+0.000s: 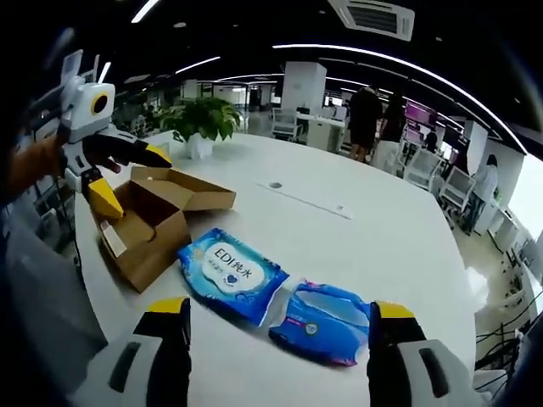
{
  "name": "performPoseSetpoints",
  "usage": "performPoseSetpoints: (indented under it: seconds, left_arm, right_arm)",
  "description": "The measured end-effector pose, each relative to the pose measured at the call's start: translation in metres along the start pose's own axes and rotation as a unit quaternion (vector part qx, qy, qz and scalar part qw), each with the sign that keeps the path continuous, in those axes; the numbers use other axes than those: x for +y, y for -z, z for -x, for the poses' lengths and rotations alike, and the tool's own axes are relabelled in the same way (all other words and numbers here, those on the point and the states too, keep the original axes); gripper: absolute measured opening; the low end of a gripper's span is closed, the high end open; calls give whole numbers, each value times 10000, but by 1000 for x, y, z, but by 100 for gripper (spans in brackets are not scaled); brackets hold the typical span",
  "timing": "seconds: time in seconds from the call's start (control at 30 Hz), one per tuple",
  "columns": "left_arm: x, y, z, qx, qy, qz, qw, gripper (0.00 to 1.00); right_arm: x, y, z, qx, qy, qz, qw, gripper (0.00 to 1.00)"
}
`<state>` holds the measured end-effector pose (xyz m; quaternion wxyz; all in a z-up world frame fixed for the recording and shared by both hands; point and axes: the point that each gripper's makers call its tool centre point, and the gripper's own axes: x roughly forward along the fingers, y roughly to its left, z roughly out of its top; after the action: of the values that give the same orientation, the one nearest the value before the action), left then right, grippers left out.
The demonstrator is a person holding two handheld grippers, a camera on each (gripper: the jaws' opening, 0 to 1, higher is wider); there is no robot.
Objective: Operate the shoe box by opening the lid, removing the specified soft item, and placing it in the target area until the item is outside and the box remains undamaged.
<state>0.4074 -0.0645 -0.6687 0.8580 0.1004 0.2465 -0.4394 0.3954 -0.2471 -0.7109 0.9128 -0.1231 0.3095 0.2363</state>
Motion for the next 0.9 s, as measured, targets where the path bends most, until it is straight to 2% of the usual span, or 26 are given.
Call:
performPoseSetpoints:
  seconds: [0.13, 0.4, 0.67, 0.9]
  left_arm:
    - [7, 10, 16, -21, -91, 14, 10000, 86]
    - [26, 26, 51, -81, -299, 198, 9993, 99]
    - [40, 39, 81, -208, -561, 365, 9975, 100]
    - [46, 62, 108, -174, -760, 445, 9960, 100]
  right_arm:
    - [13, 0, -3, 122, -119, 191, 9997, 98]
    - [38, -8, -7, 151, -335, 421, 9984, 100]
    - [56, -15, -13, 147, -532, 520, 9971, 100]
    - [82, -20, -20, 175, -887, 753, 9930, 100]
